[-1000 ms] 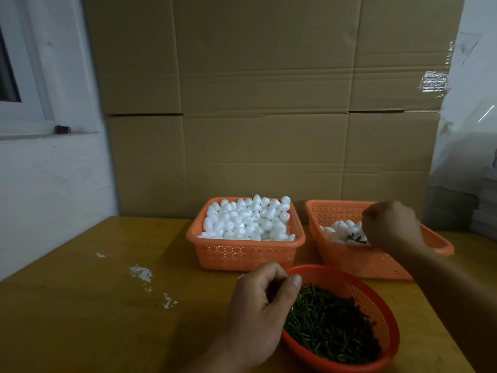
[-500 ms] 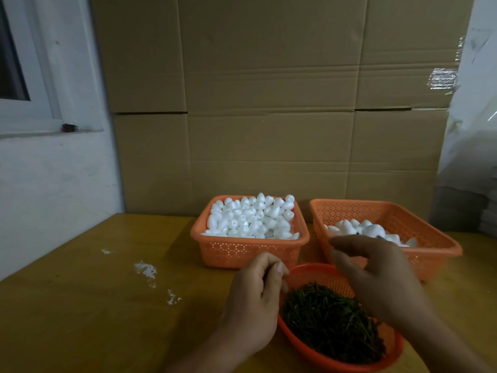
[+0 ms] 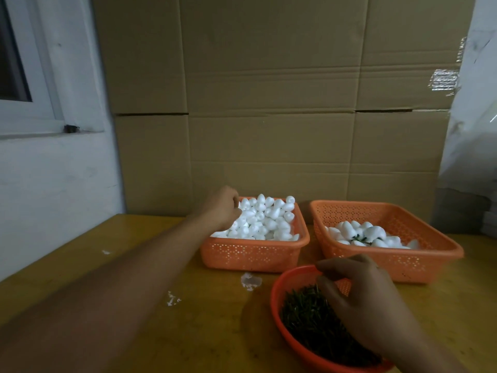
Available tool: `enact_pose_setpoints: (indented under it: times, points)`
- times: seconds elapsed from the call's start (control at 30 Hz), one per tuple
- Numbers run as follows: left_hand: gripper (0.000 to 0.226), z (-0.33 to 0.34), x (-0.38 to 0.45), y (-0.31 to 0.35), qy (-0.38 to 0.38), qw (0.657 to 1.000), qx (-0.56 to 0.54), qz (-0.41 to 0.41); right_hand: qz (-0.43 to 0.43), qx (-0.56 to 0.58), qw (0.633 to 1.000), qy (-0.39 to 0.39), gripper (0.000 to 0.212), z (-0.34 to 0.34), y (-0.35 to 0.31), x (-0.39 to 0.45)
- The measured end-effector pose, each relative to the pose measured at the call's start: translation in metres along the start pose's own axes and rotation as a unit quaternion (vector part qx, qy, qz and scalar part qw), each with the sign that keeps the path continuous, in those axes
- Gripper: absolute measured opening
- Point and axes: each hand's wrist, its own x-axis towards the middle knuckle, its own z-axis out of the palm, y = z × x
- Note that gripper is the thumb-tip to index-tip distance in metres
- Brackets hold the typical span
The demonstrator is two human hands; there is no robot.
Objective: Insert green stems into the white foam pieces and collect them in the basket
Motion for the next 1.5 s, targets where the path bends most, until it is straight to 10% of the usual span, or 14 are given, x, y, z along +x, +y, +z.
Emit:
enact_pose_setpoints:
  times: [0.27, 0.6, 1.07, 1.5]
  points:
    - [0.017, 0.022, 0.029, -0.012, -0.076, 0.959, 0.269, 0.05, -0.005, 0.0, 1.0, 0.013, 0.025, 0.001, 0.004, 0.002]
    - [0.017, 0.039, 0.038, -0.018, -0.071, 0.953, 0.294, 0.026, -0.008, -0.027, 1.0, -0.006, 0.026, 0.004, 0.005, 0.002]
    - [0.022, 0.042, 0.04, -0.019, -0.061, 0.974, 0.216, 0.015, -0.014, -0.034, 0.999, -0.02, 0.025, 0.005, 0.003, 0.0]
    - [0.016, 0.022, -0.002, -0.002, 0.006, 0.993, -0.094, 0.073, -0.023, -0.037, 0.999, -0.027, 0.025, 0.009, 0.006, -0.002]
